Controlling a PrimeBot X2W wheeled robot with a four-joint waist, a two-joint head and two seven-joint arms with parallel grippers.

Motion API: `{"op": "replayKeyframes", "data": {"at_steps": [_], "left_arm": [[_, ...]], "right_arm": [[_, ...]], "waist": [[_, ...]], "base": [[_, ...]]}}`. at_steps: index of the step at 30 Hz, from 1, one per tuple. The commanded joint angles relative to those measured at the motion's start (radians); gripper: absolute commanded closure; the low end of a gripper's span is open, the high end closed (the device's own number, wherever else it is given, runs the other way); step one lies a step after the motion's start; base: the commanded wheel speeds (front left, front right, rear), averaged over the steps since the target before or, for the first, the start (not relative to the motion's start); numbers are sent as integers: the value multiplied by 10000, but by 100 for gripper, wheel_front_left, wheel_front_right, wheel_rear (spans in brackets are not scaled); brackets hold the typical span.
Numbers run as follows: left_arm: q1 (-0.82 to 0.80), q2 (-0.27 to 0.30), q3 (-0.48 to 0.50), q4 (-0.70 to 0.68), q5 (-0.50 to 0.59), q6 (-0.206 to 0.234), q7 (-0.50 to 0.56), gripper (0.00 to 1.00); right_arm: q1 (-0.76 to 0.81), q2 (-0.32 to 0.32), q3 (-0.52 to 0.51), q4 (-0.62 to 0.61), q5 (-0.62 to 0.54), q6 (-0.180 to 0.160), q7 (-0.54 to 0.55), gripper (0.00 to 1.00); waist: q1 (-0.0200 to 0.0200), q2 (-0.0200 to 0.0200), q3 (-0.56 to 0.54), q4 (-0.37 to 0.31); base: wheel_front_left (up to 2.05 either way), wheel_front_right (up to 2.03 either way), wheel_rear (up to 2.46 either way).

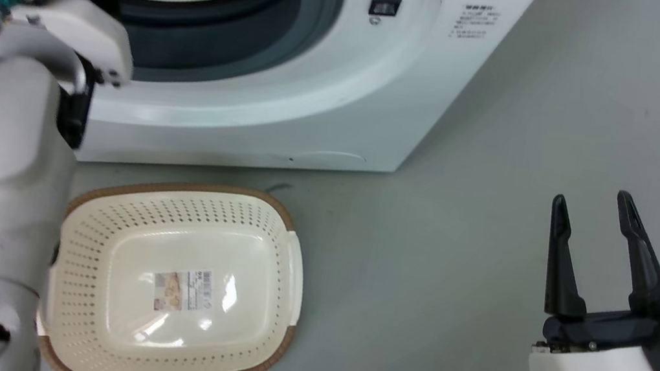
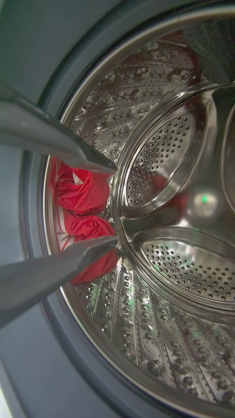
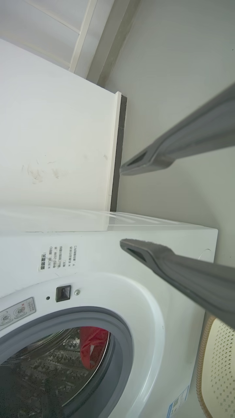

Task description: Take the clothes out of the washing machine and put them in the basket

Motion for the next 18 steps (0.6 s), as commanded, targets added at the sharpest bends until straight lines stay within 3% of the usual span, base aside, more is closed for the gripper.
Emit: {"op": "replayKeyframes", "data": {"at_steps": [1, 11, 18], "left_arm": [[-471, 123, 18, 270, 4, 25, 70, 0], [-3416, 1552, -144, 2341, 240, -218, 1383, 0], [-4973, 2255, -600, 3189, 608, -445, 2682, 0]], "right_arm": [[-259, -2, 42, -82, 72, -7, -21, 0], [-849, 2, 308, -371, 599, -7, -21, 0], [-1113, 2, 403, -519, 878, -7, -21, 0]], "waist": [[-2, 0, 668, -525], [-2, 0, 2002, -1262], [-2, 0, 2813, -1521]], "base": [[0, 0, 0], [0, 0, 0], [0, 0, 0]]}}
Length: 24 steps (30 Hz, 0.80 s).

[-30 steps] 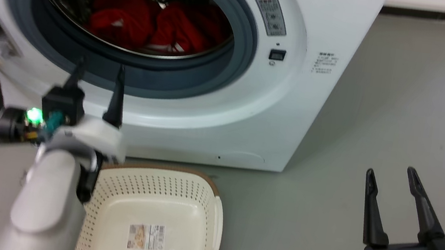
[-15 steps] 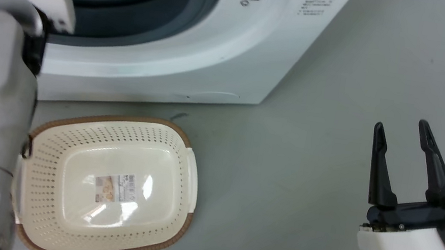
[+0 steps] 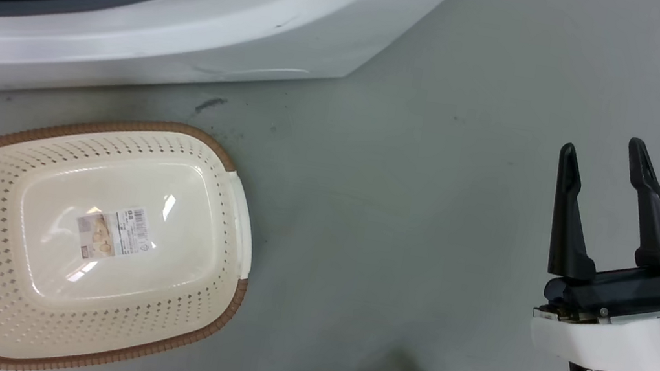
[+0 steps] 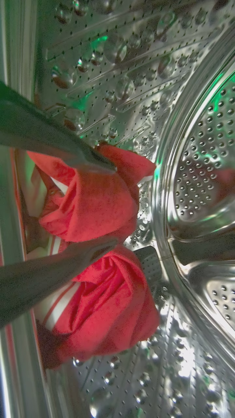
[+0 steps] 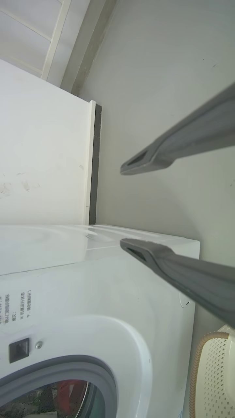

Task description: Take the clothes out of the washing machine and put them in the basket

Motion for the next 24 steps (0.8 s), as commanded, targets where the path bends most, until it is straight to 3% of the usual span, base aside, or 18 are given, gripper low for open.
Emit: {"op": "replayKeyframes", "data": {"at_steps": [1, 12, 22, 23, 24], "left_arm": [[-319, 87, -83, 126, 83, -44, 210, 0], [-1870, 457, -236, 996, -34, -116, 2598, 0], [-2280, 500, -526, 1119, 43, 59, 3153, 0], [-2268, 492, -537, 1142, 25, 61, 3159, 71], [-2262, 479, -527, 1158, -26, 80, 3154, 100]], "right_arm": [[-178, 6, -7, -60, 107, -7, -21, 0], [-349, 5, 94, -246, 356, -7, -21, 0], [-386, 5, 137, -304, 493, -7, -21, 0], [-385, 5, 141, -306, 494, -7, -21, 0], [-375, 5, 148, -303, 499, -7, -21, 0]], "waist": [[-2, 0, 357, -189], [-2, 0, 1142, -322], [-2, 0, 1368, -319], [-2, 0, 1378, -313], [-2, 0, 1387, -310]], "base": [[0, 0, 0], [0, 0, 0], [0, 0, 0], [0, 0, 0], [0, 0, 0]]}}
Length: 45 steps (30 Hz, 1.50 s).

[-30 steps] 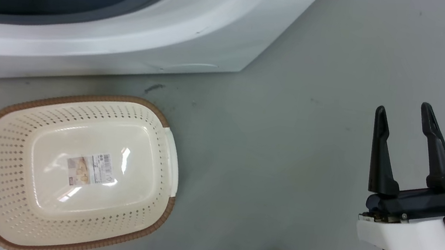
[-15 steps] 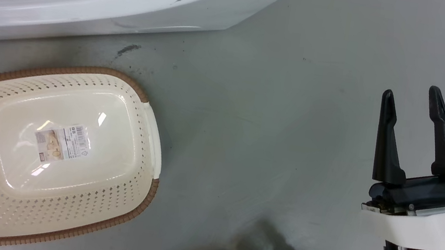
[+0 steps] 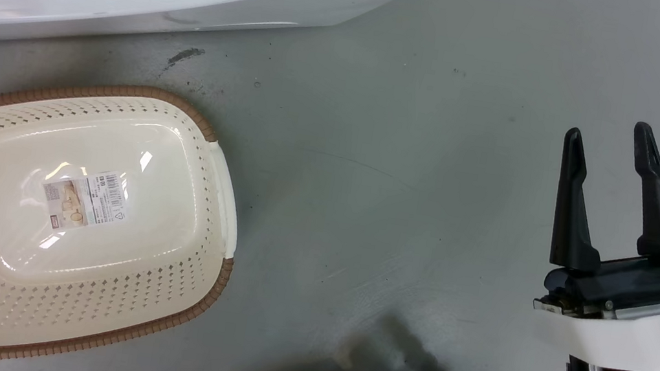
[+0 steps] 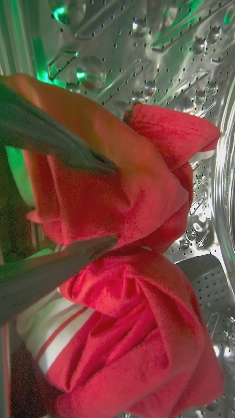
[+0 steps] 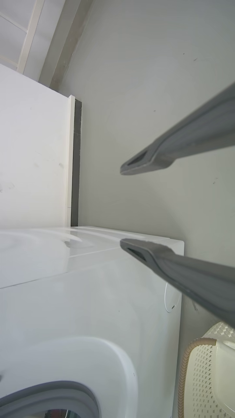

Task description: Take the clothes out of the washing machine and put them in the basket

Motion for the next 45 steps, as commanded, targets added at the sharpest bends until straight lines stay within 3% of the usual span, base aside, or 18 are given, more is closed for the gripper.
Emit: {"op": "replayKeyframes", "data": {"at_steps": [1, 23, 45], "left_arm": [[158, 151, 42, 202, -94, 13, 114, 100], [714, -258, -323, 63, -544, -292, -2202, 100], [3687, -1487, -597, -35, -1802, -632, -5685, 100]], "right_arm": [[-125, 5, 16, -25, 39, -7, -21, 0], [-52, 5, 79, 198, -131, -7, -21, 0], [634, 5, -87, 777, -853, -7, -21, 0]], "waist": [[0, 0, -1, 3], [0, 0, -1065, 155], [0, 0, -3515, 1019]], "base": [[0, 0, 0], [0, 0, 0], [0, 0, 0]]}}
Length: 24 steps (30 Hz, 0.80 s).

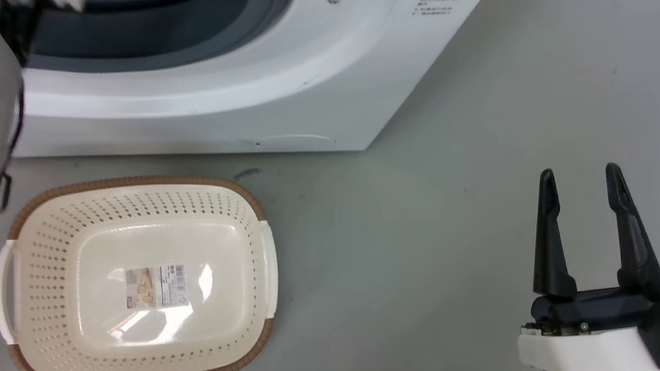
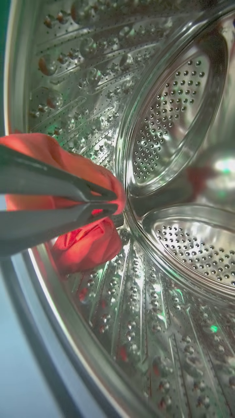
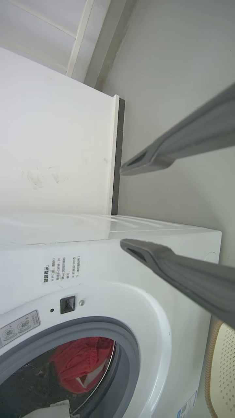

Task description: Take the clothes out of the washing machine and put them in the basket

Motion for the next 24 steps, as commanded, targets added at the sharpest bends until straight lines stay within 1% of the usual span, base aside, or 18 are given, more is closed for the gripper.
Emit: {"op": "replayKeyframes", "data": {"at_steps": [1, 7, 9, 10, 18, 19, 24], "left_arm": [[350, -86, -59, -146, -126, -10, -134, 100], [1762, -371, -302, -1203, -645, -11, -287, 100], [2252, -392, -252, -1881, -773, -12, -294, 100], [3476, -515, -138, -3130, -938, -13, -296, 100], [5841, -791, 96, -5205, -980, 127, -301, 100], [6672, -930, 99, -5917, -950, 179, -301, 100], [7901, -1115, 115, -7073, -919, 334, -293, 100]], "right_arm": [[133, 5, -8, 32, -96, -7, -21, 0], [502, 3, 1, 153, -297, -7, -21, 0], [611, 5, 8, 180, -380, -7, -21, 0], [881, 5, 22, 281, -481, -7, -21, 0], [1469, 3, 50, 449, -646, -7, -21, 0], [1671, 5, 27, 509, -685, -7, -21, 0], [1992, 5, -11, 573, -719, -7, -21, 0]], "waist": [[1, 0, -320, 180], [1, 0, -1018, 510], [1, 0, -1231, 636], [1, 0, -1721, 856], [1, 0, -2723, 1189], [1, 0, -3064, 1279], [1, 0, -3562, 1427]], "base": [[0, 0, 0], [0, 0, 0], [0, 0, 0], [0, 0, 0], [0, 0, 0], [0, 0, 0], [0, 0, 0]]}}
